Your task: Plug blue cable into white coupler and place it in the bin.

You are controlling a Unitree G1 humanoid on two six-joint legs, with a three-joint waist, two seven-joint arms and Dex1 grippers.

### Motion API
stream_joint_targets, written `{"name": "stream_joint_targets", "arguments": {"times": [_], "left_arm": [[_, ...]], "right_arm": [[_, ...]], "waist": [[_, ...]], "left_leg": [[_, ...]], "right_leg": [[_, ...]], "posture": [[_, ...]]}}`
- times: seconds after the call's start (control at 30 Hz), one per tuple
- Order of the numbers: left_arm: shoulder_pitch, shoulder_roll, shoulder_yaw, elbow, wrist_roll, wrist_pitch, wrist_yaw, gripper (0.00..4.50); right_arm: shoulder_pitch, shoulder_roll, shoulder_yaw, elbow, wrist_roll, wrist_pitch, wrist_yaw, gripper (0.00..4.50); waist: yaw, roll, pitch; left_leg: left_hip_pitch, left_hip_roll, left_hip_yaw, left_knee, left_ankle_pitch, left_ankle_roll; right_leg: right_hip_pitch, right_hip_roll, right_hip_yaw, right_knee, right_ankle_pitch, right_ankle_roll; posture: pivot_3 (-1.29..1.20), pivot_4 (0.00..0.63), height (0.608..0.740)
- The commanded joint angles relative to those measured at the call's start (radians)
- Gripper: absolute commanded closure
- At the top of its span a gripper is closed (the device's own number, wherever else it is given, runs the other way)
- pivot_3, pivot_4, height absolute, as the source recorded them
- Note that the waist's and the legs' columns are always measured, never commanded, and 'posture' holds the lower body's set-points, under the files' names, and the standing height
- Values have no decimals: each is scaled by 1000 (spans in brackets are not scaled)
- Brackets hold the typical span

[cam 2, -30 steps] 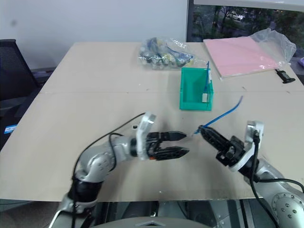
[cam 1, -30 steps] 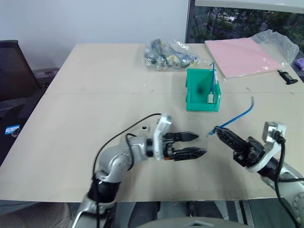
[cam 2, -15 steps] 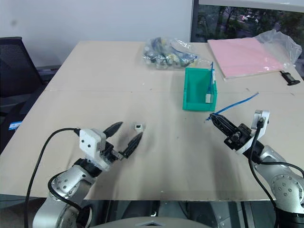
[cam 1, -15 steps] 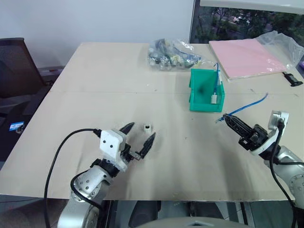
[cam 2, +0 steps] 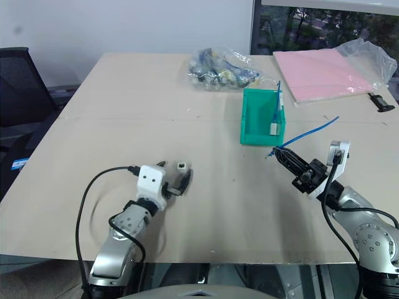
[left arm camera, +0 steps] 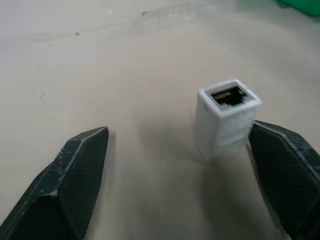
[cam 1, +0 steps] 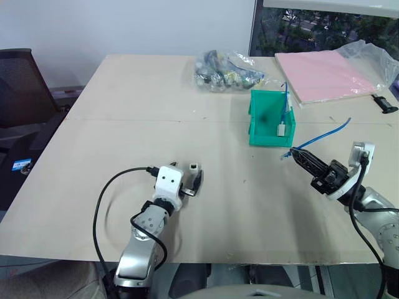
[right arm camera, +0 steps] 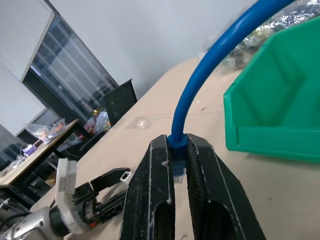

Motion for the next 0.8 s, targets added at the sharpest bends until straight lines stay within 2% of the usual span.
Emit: {"name": "stream_joint_targets", "arguments": {"times": [0.03,0.13,0.2,0.27,0.43,0.47,0.63,0.8], "left_arm": [[-17,-9,-19,-1,43,11,38,41],[-29,-25,-22,9,51,17,57,41],[-30,-36,-22,12,50,13,63,561],[-35,-37,-23,22,64,2,75,1269],[-84,-16,-1,102,68,-36,69,3851],[-94,-9,0,119,63,-51,58,3964],[-148,32,10,215,20,-128,-23,3944],[-213,82,-17,299,-128,-161,-279,3944]], "right_arm": [[-6,7,-21,-25,3,-7,4,4500],[6,12,-20,-39,3,-6,0,4500],[13,12,-21,-45,2,-5,0,4500],[18,11,-24,-47,3,-4,0,4500],[27,11,-17,-60,0,-3,-1,4500],[27,12,-14,-62,-2,-3,-2,4500],[17,16,-3,-65,-10,-4,-6,4500],[-40,19,33,-90,-67,-17,-24,4500]], "waist": [[2,0,0],[3,0,0],[3,0,0],[4,0,0],[3,0,0],[2,0,0],[2,1,0],[3,3,-2]], "left_leg": [[0,0,0,0,0,0],[0,0,-1,0,0,0],[0,0,-1,0,0,0],[0,0,-1,0,0,0],[1,0,-1,0,0,0],[1,0,-1,0,0,0],[1,0,-1,0,0,0],[2,0,0,0,0,0]], "right_leg": [[0,0,0,0,0,0],[0,0,-1,0,0,0],[0,0,-1,0,0,0],[0,0,-1,0,0,1],[1,0,-1,1,1,1],[1,0,-1,1,1,1],[1,0,-1,1,1,1],[1,0,-2,2,1,1]], "posture": [[0,150,740],[0,150,740],[0,150,740],[0,150,740],[0,150,740],[0,150,740],[0,150,740],[0,150,740]]}}
